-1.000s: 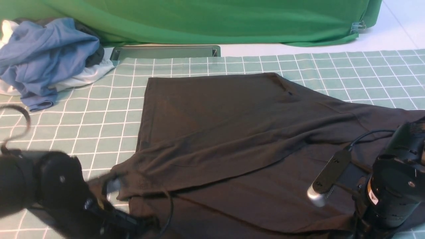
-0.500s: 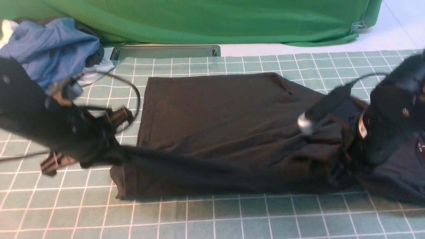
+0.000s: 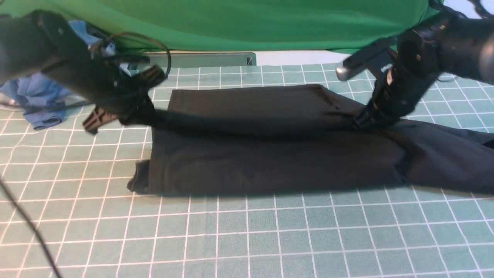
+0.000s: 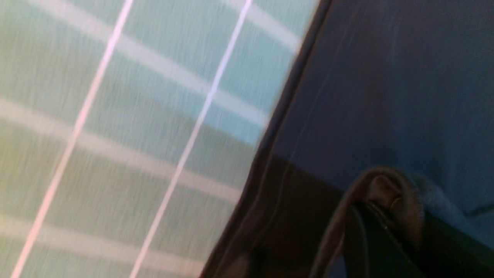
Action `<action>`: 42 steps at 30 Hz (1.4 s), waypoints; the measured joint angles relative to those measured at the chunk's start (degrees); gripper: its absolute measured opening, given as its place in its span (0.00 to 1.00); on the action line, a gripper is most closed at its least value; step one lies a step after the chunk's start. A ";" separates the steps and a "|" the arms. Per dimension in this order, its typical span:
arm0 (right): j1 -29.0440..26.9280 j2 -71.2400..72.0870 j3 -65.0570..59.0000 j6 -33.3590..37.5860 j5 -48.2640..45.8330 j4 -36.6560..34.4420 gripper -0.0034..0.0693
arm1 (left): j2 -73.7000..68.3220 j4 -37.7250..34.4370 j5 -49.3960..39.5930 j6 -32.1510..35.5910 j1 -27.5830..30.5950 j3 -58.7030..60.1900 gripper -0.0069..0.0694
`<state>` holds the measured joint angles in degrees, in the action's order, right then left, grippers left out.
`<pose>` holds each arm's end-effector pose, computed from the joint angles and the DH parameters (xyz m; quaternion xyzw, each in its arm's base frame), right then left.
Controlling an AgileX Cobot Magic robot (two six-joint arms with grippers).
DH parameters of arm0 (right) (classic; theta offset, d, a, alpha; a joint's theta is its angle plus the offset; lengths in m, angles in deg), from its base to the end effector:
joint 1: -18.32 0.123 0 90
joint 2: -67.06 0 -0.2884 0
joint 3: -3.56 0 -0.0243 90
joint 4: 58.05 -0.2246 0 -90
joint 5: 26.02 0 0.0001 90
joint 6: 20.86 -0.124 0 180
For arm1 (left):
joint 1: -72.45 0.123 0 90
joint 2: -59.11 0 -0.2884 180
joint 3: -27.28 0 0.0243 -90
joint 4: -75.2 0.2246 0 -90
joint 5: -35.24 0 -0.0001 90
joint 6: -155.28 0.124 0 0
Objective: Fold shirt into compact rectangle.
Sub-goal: 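Fold the black garment in half by bringing its near edge over to the far edge, then pull the folded dark garment lengthwise by its ends to straighten it flat on the table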
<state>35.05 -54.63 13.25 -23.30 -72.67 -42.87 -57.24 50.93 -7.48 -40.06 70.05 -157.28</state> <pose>0.4043 0.0969 0.1942 -0.1919 0.9577 -0.0791 0.1996 0.3998 -0.0514 0.2156 -0.2259 0.9341 -0.2044 0.1864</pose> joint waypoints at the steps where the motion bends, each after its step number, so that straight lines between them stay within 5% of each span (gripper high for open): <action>1: -0.63 -2.35 2.42 0.00 0.53 0.00 0.14 | -2.96 -0.11 -0.27 0.00 0.62 -4.07 0.13; 13: -3.97 -13.81 11.76 0.04 12.74 -0.04 0.19 | -24.05 -0.66 -1.49 2.33 2.08 -30.98 0.11; 17: -4.69 -14.98 11.89 -1.44 15.68 0.20 0.34 | -28.82 -0.87 -1.58 2.39 2.08 -36.25 0.12; 21: -5.12 -14.86 12.35 -2.73 14.56 0.42 0.53 | -29.52 -0.39 -5.11 2.51 2.21 -38.73 0.23; 27: -5.11 -13.85 15.38 -2.77 9.54 0.48 0.60 | -27.90 1.12 -17.98 3.37 2.39 -46.10 0.41; 30: -5.11 -11.70 20.38 -2.25 2.49 0.44 0.47 | -26.50 1.60 -25.29 5.05 1.79 -50.15 0.42; 33: -5.11 -9.93 25.16 0.08 -4.61 0.30 0.20 | -25.64 0.66 -26.38 5.38 0.91 -50.06 0.26; 35: -5.11 -8.65 27.57 1.63 -10.10 0.30 0.11 | -24.32 -0.01 -26.32 5.82 -0.23 -47.46 0.16; 42: -5.22 -4.77 27.69 3.28 -22.31 -0.02 0.08 | -21.69 0.95 -26.77 6.97 -8.61 -34.91 0.11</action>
<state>29.83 -59.39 40.94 -20.02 -94.99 -42.89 -78.93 51.88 -34.26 -33.09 61.45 -192.19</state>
